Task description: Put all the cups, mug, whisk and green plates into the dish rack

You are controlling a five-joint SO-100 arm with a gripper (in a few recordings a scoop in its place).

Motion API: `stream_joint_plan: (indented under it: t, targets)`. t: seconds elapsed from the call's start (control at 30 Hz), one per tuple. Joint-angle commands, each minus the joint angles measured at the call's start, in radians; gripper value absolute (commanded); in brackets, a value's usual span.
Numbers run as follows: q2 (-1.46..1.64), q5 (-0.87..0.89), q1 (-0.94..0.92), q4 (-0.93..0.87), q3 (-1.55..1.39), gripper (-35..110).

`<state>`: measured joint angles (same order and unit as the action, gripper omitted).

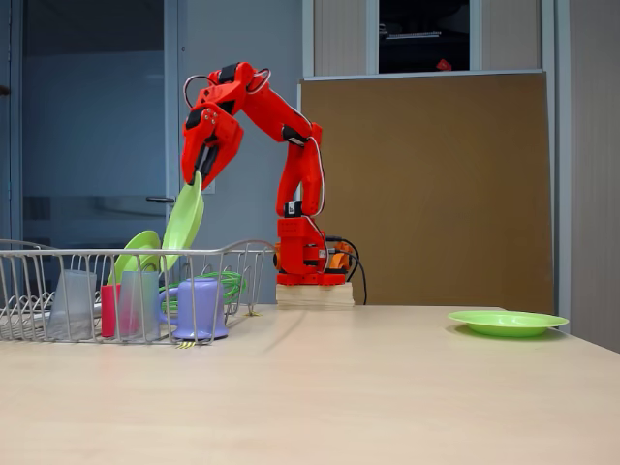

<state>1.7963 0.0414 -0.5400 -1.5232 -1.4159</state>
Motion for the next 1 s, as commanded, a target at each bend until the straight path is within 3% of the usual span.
stream_joint_plan:
  t: [0.0, 0.97]
  targets:
    - [-0.009, -0.018, -0.040, 0.021, -0.002, 0]
    - [-0.078, 0.000, -0.249, 0.144, -0.206, 0]
